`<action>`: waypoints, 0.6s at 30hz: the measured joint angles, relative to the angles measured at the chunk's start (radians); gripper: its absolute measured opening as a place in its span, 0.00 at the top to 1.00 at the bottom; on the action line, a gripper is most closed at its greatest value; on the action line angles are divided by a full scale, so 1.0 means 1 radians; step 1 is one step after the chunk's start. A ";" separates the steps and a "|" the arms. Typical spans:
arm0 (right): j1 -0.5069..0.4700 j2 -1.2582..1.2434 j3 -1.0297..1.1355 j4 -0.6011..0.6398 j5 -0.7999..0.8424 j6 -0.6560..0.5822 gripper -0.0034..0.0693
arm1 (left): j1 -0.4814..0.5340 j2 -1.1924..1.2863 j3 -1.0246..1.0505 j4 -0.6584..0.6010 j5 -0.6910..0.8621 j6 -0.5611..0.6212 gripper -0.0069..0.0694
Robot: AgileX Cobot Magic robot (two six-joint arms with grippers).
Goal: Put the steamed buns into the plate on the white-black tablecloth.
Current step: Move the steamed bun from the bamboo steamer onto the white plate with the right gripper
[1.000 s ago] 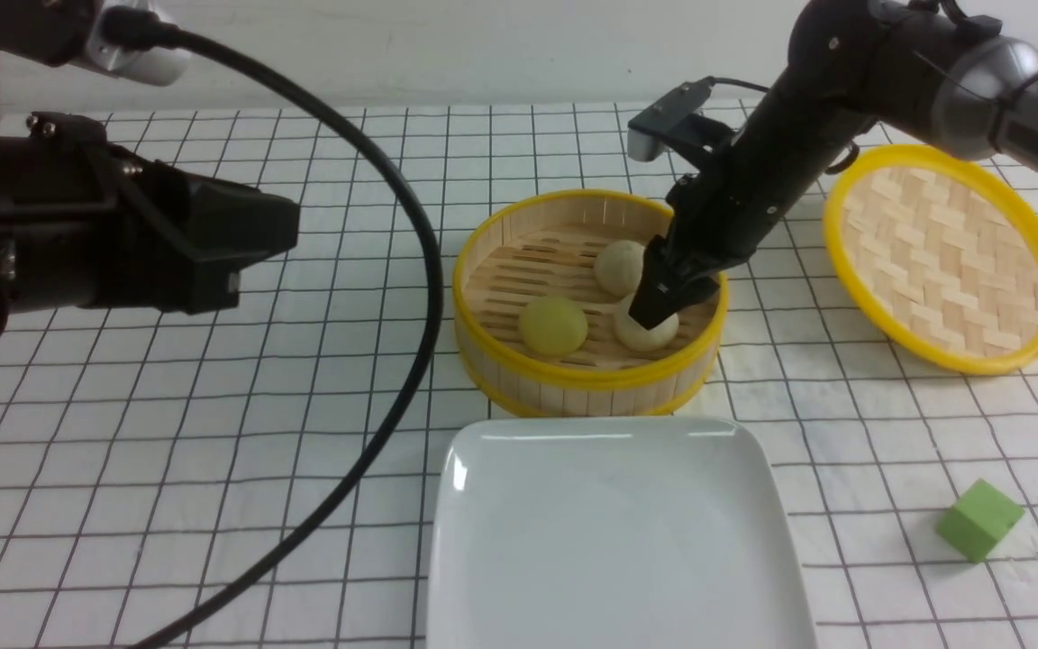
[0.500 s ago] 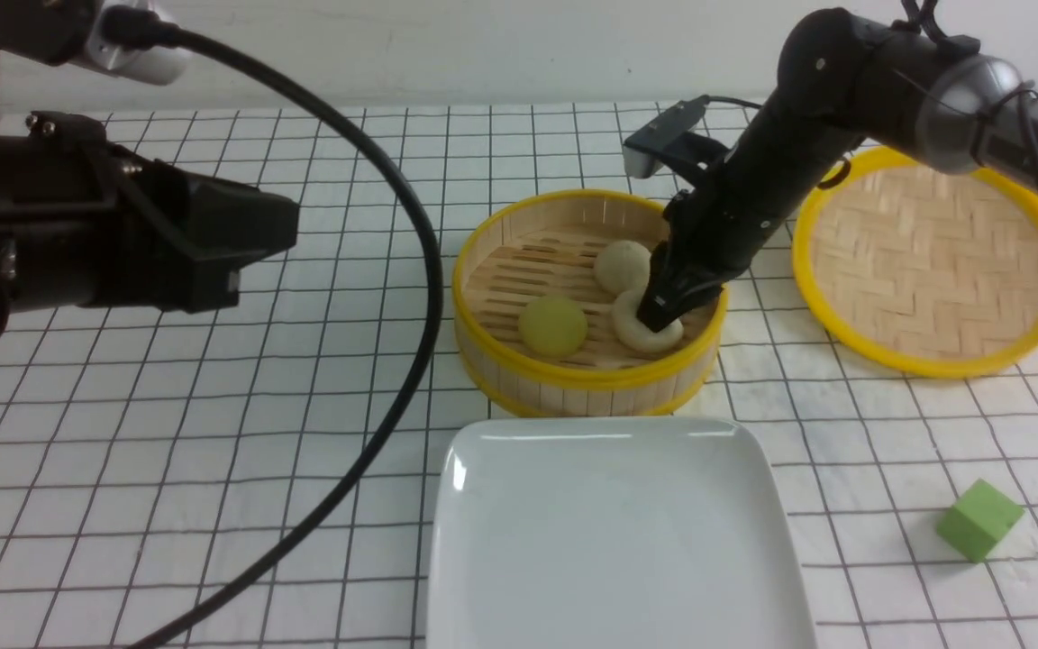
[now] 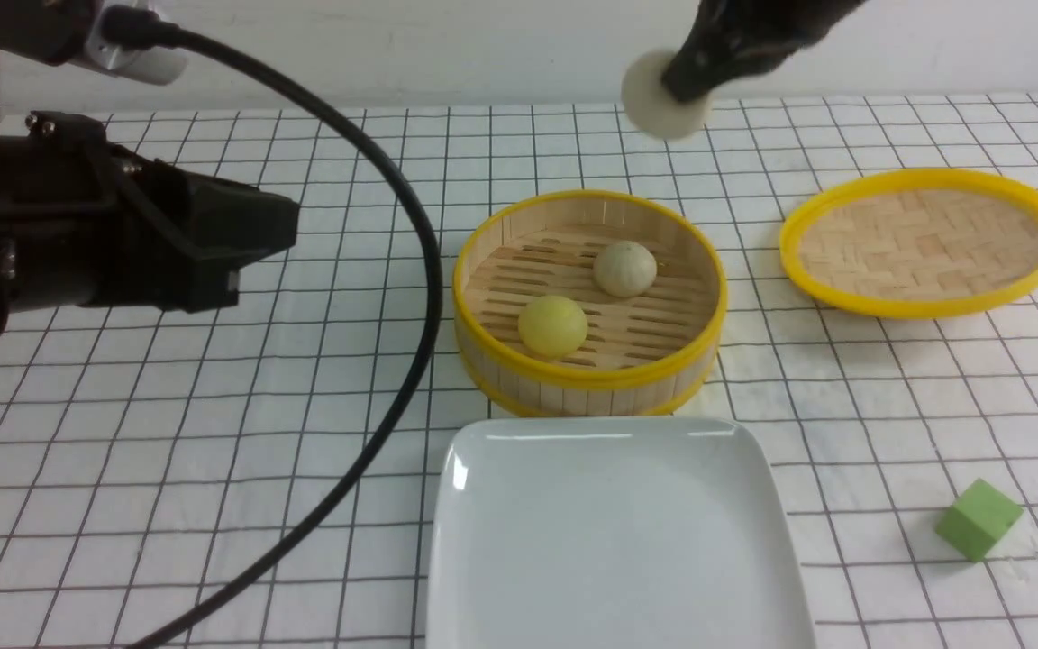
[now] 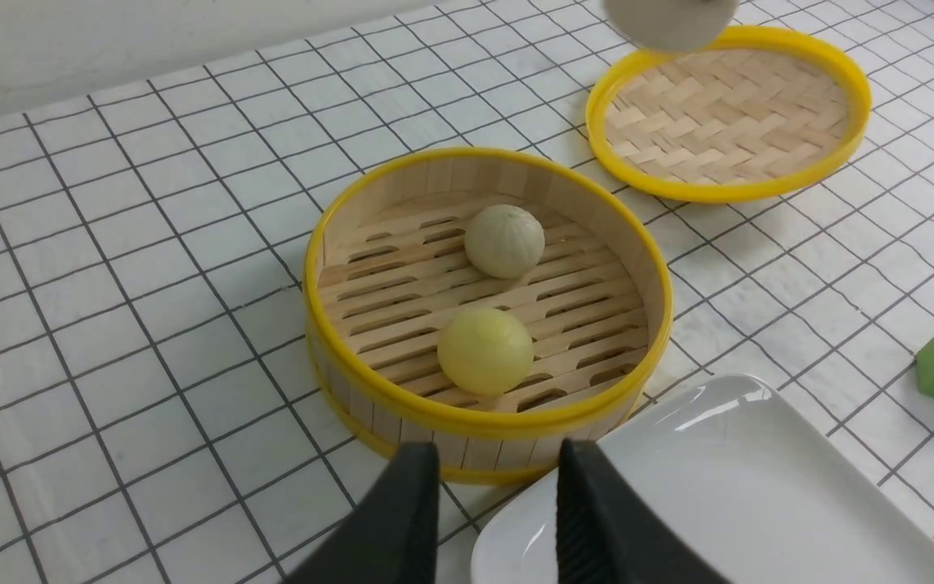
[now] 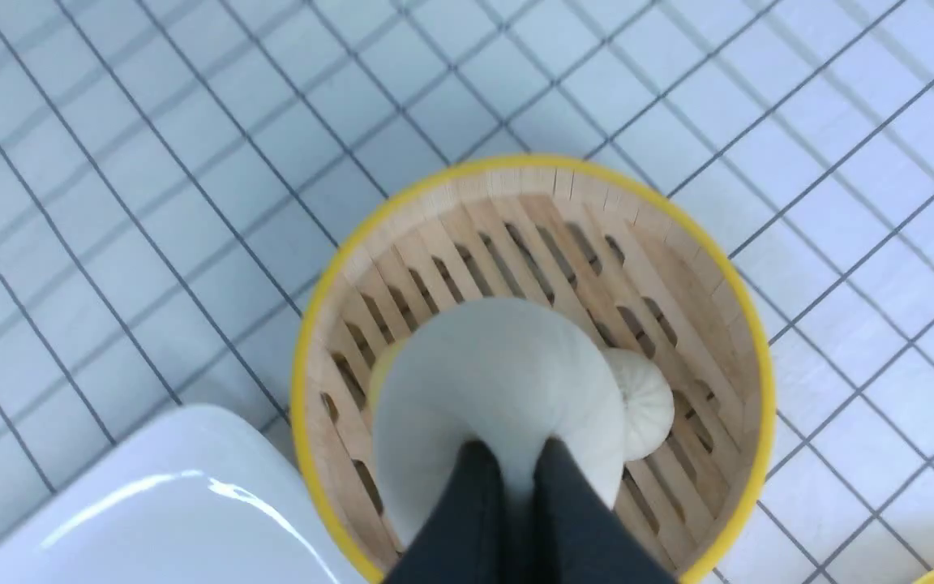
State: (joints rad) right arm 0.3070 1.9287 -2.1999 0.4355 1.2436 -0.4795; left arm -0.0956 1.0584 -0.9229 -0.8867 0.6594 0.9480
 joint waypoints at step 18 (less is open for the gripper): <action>0.000 -0.363 0.602 0.090 0.011 0.112 0.92 | 0.000 0.000 0.000 -0.010 0.003 0.000 0.59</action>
State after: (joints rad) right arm 0.3070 1.5655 -1.5975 0.5253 1.2548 -0.3677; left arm -0.0956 1.0584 -0.9229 -0.8967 0.6626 0.9480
